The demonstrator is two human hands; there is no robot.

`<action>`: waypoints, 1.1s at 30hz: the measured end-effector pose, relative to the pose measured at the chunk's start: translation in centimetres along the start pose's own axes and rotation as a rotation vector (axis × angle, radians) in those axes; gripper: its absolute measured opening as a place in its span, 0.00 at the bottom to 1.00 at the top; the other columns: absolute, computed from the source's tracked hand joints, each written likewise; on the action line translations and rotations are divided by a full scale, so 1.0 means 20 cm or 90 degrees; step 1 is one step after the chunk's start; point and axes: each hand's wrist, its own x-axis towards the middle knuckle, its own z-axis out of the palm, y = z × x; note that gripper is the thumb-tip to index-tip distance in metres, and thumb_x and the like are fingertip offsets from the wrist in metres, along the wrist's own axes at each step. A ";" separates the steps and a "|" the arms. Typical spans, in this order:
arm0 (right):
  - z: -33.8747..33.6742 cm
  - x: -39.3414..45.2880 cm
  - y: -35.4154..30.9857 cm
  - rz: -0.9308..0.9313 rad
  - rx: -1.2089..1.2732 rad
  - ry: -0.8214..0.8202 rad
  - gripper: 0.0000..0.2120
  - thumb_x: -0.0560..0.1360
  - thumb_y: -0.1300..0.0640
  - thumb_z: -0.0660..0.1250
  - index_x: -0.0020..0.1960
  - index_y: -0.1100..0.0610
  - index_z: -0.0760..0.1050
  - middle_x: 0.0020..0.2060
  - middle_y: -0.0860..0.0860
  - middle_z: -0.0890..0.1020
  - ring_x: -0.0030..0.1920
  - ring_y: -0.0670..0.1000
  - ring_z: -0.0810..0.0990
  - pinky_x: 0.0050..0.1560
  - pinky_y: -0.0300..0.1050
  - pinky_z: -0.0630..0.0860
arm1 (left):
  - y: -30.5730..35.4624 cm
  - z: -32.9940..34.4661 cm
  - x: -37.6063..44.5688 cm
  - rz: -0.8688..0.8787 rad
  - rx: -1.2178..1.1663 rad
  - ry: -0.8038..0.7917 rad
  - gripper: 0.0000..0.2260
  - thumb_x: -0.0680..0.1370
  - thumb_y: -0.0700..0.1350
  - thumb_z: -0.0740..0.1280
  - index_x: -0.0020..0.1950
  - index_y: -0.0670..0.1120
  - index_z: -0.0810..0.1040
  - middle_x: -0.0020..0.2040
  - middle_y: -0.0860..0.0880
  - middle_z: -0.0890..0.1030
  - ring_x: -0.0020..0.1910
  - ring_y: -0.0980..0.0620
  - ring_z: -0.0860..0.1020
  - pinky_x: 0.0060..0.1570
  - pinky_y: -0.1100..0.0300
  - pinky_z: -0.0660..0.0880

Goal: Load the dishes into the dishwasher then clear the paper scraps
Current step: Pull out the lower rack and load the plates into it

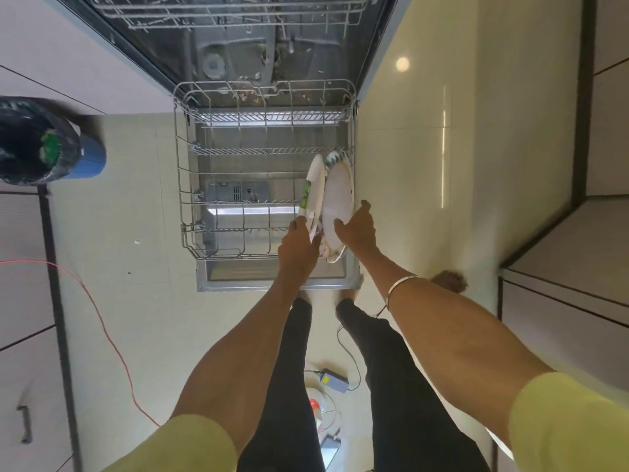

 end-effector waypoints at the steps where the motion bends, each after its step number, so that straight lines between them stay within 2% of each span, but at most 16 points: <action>1: -0.02 -0.02 0.00 0.004 -0.006 0.003 0.38 0.76 0.55 0.70 0.77 0.60 0.51 0.69 0.62 0.69 0.66 0.63 0.73 0.63 0.54 0.73 | 0.01 -0.02 -0.02 -0.002 -0.007 -0.001 0.21 0.80 0.53 0.66 0.67 0.42 0.68 0.62 0.42 0.76 0.55 0.40 0.81 0.47 0.43 0.82; 7: -0.17 -0.14 -0.07 -0.029 -0.028 0.049 0.37 0.76 0.59 0.67 0.77 0.61 0.50 0.70 0.64 0.65 0.65 0.65 0.72 0.61 0.55 0.73 | 0.10 -0.16 -0.14 -0.025 -0.023 -0.012 0.19 0.81 0.53 0.63 0.68 0.44 0.68 0.61 0.43 0.76 0.55 0.42 0.81 0.48 0.45 0.82; 9: -0.22 -0.19 -0.11 -0.046 -0.025 0.071 0.35 0.75 0.60 0.66 0.77 0.61 0.52 0.69 0.64 0.66 0.65 0.65 0.72 0.60 0.56 0.74 | 0.13 -0.22 -0.19 -0.026 -0.019 -0.014 0.17 0.81 0.51 0.63 0.66 0.43 0.69 0.59 0.44 0.77 0.53 0.44 0.81 0.48 0.47 0.83; 13: -0.32 -0.32 -0.19 -0.040 -0.019 0.063 0.31 0.76 0.63 0.64 0.75 0.62 0.56 0.68 0.64 0.67 0.64 0.65 0.73 0.59 0.54 0.74 | 0.15 -0.33 -0.28 0.032 0.066 -0.042 0.14 0.78 0.47 0.70 0.61 0.43 0.76 0.53 0.46 0.80 0.48 0.46 0.82 0.45 0.51 0.83; 15: -0.36 -0.40 -0.23 -0.051 -0.032 0.057 0.28 0.76 0.62 0.64 0.73 0.62 0.60 0.67 0.63 0.68 0.63 0.65 0.74 0.58 0.53 0.75 | 0.18 -0.40 -0.33 0.034 0.064 -0.034 0.11 0.79 0.47 0.68 0.58 0.43 0.77 0.50 0.46 0.81 0.47 0.45 0.83 0.44 0.50 0.83; 20: -0.43 -0.60 -0.31 -0.114 -0.117 0.010 0.19 0.76 0.64 0.63 0.67 0.64 0.69 0.64 0.61 0.74 0.64 0.62 0.75 0.55 0.46 0.73 | 0.26 -0.58 -0.46 0.046 0.044 0.012 0.11 0.83 0.45 0.58 0.58 0.39 0.74 0.48 0.41 0.81 0.46 0.41 0.81 0.46 0.46 0.80; 24: -0.46 -0.78 -0.38 -0.140 -0.218 -0.056 0.21 0.79 0.60 0.62 0.71 0.63 0.68 0.67 0.61 0.73 0.66 0.61 0.74 0.60 0.48 0.73 | 0.28 -0.68 -0.57 0.022 0.033 0.034 0.09 0.82 0.42 0.59 0.55 0.39 0.75 0.48 0.39 0.81 0.47 0.39 0.81 0.49 0.46 0.79; 27: -0.46 -0.88 -0.42 -0.159 -0.297 -0.093 0.21 0.80 0.58 0.61 0.71 0.64 0.67 0.68 0.62 0.73 0.67 0.61 0.74 0.61 0.49 0.73 | 0.29 -0.73 -0.66 -0.012 0.015 0.054 0.11 0.82 0.42 0.59 0.58 0.38 0.76 0.51 0.39 0.82 0.50 0.38 0.80 0.51 0.48 0.78; 33: -0.43 -1.10 -0.46 -0.249 -0.377 -0.141 0.17 0.81 0.60 0.57 0.66 0.67 0.72 0.63 0.63 0.76 0.64 0.62 0.75 0.59 0.51 0.72 | 0.29 -0.83 -0.83 -0.060 -0.013 0.060 0.11 0.81 0.39 0.61 0.59 0.35 0.76 0.55 0.38 0.81 0.54 0.38 0.80 0.55 0.48 0.78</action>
